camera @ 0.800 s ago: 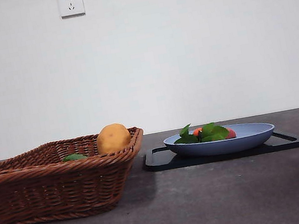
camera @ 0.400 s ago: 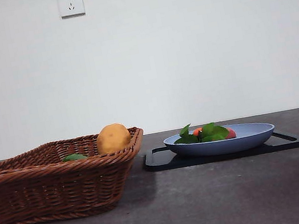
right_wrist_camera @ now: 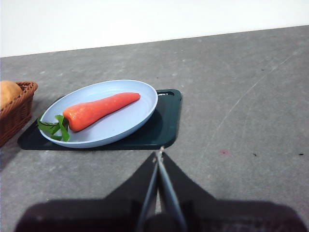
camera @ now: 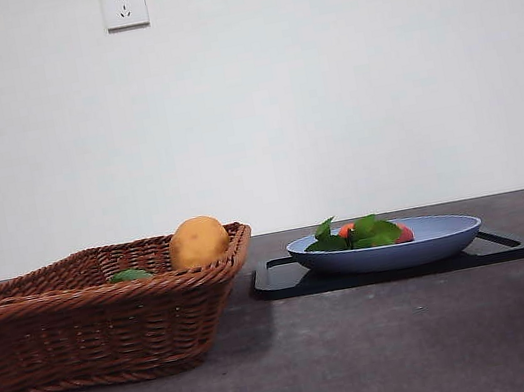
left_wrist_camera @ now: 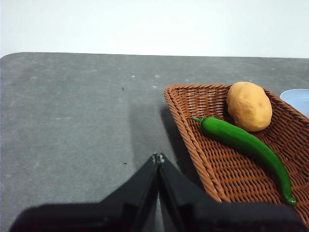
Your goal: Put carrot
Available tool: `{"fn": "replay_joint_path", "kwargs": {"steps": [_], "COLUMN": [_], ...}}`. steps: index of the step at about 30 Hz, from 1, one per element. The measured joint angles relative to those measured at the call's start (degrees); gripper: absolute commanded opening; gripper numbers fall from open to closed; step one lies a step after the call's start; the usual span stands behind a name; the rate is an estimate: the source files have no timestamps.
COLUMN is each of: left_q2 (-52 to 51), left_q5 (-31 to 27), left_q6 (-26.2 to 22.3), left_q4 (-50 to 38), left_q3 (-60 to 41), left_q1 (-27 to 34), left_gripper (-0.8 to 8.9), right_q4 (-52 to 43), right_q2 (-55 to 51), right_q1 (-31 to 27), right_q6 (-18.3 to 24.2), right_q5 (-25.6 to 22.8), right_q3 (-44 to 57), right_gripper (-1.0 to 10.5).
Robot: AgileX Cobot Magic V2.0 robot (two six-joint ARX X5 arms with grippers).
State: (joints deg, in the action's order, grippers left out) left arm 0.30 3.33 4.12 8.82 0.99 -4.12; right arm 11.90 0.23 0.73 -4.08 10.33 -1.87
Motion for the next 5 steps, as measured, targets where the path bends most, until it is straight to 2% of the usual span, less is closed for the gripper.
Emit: {"fn": "replay_joint_path", "kwargs": {"steps": [5], "left_q2": [0.0], "left_q5": [0.0], "left_q6": [0.0], "left_q4": [0.0], "left_q3": [0.0], "left_q1": [0.0], "left_gripper": [0.08], "right_q4": [0.0], "right_q2": [0.0], "right_q1": [0.0], "right_q6": [0.0], "right_q5": [0.0], "right_q3": [0.0], "right_gripper": [0.0]}}
